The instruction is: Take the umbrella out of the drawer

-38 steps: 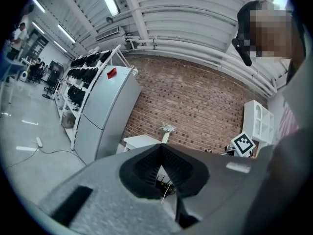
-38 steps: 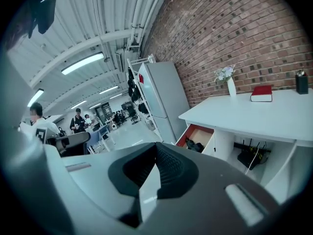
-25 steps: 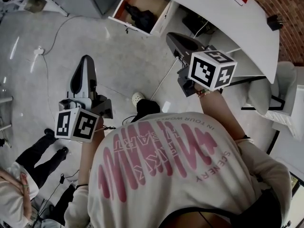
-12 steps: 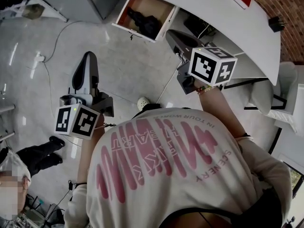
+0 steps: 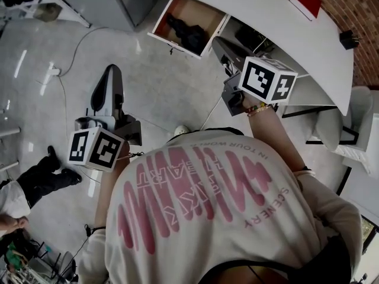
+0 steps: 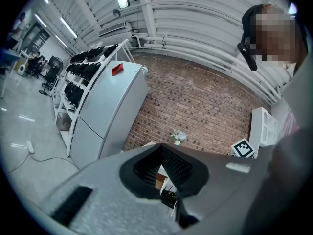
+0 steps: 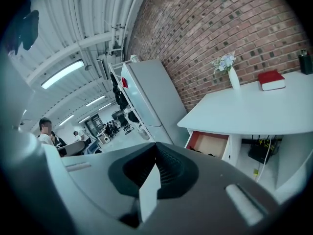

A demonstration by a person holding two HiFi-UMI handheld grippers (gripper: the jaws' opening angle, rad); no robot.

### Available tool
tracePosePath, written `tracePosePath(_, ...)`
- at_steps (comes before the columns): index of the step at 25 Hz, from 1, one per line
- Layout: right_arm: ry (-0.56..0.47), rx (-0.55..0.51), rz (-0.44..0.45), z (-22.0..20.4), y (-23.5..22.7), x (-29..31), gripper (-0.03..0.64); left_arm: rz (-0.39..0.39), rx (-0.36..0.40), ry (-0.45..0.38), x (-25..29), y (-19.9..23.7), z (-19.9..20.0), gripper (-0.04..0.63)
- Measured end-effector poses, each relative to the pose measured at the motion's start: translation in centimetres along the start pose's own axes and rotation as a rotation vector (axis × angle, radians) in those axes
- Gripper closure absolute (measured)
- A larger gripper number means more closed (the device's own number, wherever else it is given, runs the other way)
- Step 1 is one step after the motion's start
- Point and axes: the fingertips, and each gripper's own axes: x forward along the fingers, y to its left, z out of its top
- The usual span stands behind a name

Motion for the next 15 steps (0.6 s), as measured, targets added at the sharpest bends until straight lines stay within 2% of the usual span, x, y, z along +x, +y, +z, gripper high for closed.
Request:
tracePosePath(6,0.015,0.065,-0.015,-1.2,-1.1,0.9,0.606,0.003,-0.009,0.019,0.5,0.8,-0.4,0.591)
tracePosePath(15,0.055,0.066,-0.069,-2.8,-2.3,1.4,0.606,-0.033,-0.042,0.059,1.7,0.8,-2.5,0.591)
